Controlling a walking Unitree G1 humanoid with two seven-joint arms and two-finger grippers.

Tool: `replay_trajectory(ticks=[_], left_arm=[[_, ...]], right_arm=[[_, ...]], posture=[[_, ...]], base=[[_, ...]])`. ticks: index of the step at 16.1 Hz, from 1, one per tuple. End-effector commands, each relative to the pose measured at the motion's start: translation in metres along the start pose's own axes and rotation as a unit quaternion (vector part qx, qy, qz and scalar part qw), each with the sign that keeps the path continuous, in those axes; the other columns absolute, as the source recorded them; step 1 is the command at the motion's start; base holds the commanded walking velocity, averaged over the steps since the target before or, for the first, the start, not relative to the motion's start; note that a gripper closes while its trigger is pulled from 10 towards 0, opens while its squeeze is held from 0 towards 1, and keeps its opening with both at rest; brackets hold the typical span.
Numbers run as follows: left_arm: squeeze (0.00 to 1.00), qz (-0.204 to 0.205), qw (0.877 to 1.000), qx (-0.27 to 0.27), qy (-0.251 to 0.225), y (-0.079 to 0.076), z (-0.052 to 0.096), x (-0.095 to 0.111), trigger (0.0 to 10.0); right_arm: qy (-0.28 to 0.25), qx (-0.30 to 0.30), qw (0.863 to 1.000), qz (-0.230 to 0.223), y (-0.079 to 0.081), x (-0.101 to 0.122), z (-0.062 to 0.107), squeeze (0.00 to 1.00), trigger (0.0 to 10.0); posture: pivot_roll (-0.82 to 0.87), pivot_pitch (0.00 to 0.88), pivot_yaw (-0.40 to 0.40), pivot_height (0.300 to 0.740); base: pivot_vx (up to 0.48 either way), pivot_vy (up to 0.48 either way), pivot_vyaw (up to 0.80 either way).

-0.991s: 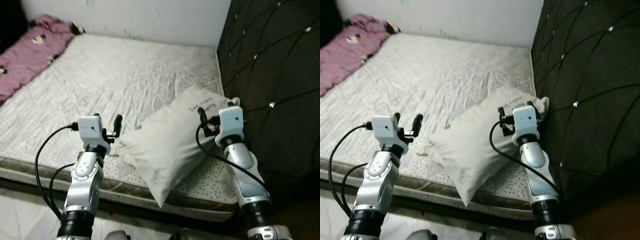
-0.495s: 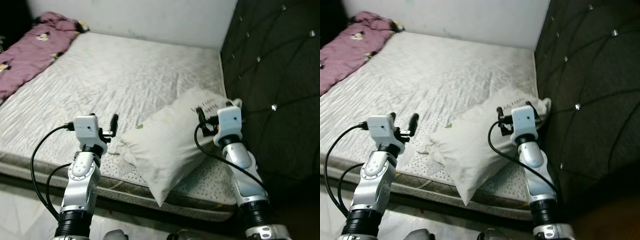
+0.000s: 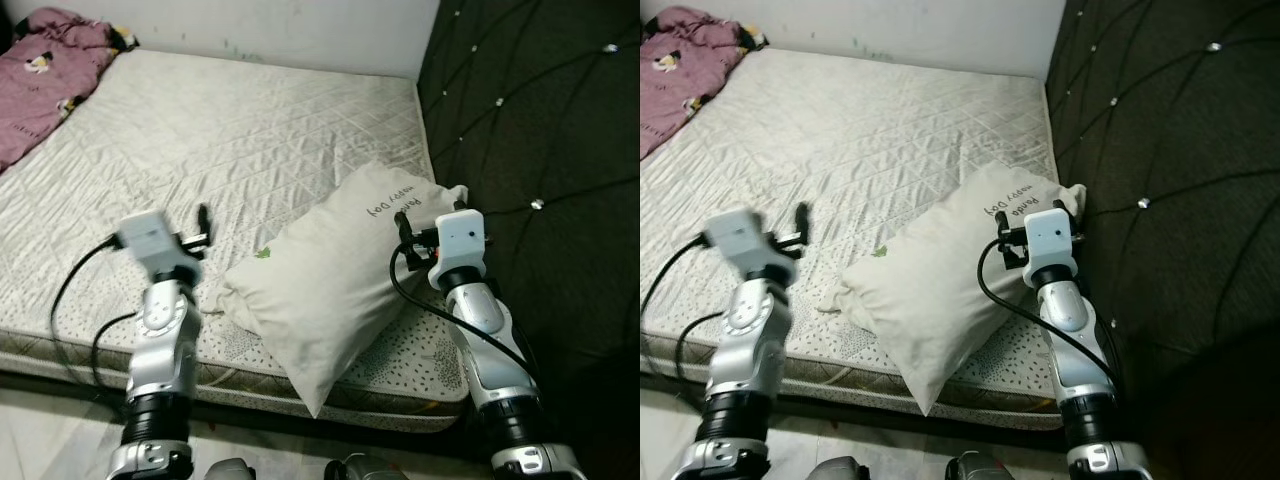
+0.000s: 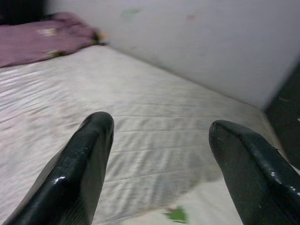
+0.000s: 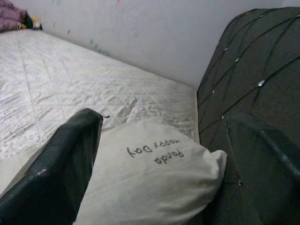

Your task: Clean up the room

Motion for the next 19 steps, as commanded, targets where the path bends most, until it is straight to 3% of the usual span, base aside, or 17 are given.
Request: replay_trajectory(ticks=[1, 2, 4, 6, 11, 19], left_arm=[[0.00, -0.002, 1.000, 0.020, 0.008, 0.014, 0.004, -0.003, 10.0], [0.00, 0.002, 1.000, 0.016, 0.016, 0.013, 0.005, -0.006, 10.0], [0.00, -0.051, 0.995, -0.075, 0.044, -0.015, 0.009, -0.019, 10.0], [0.00, -0.074, 0.990, -0.107, 0.061, -0.020, 0.015, -0.027, 10.0], [0.00, -0.071, 0.984, -0.137, 0.087, -0.031, 0.027, -0.040, 10.0], [0.00, -0.062, 0.984, -0.140, 0.091, -0.035, 0.035, -0.038, 10.0]], right_arm=[[-0.005, 0.004, 1.000, 0.000, 0.001, 0.002, -0.003, 0.00, 10.0], [-0.007, 0.007, 1.000, -0.002, 0.003, 0.003, -0.005, 0.00, 10.0], [-0.009, 0.011, 1.000, -0.009, 0.011, 0.006, -0.009, 0.00, 10.0], [-0.006, 0.002, 1.000, -0.017, 0.011, 0.003, -0.005, 0.00, 10.0], [0.019, 0.000, 1.000, -0.025, 0.016, -0.013, 0.012, 0.00, 10.0], [0.020, 0.000, 0.999, -0.032, 0.022, -0.012, 0.015, 0.00, 10.0]], posture=[[0.03, 0.000, -0.050, 0.740], [0.04, 0.000, -0.052, 0.740], [0.05, 0.000, -0.039, 0.740], [0.04, 0.000, -0.015, 0.740], [0.02, 0.000, 0.000, 0.740], [0.03, 0.032, -0.002, 0.740]], base=[[0.000, 0.000, 0.00], [0.000, 0.000, 0.00], [0.000, 0.000, -0.26], [0.000, 0.000, -0.80], [0.000, 0.000, -0.80], [0.000, 0.000, -0.80]])
Point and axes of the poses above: a point about 5 cm out from each wrist's last joint towards the gripper, its own z axis pointing back from the gripper into the wrist, its own x axis along the axis of the wrist's last joint, y = z × x, the point moved 5 cm from there along -z, pointing out of the wrist towards the gripper, and after that the axes turned 9 degrees about z, right-handed, at the moved point
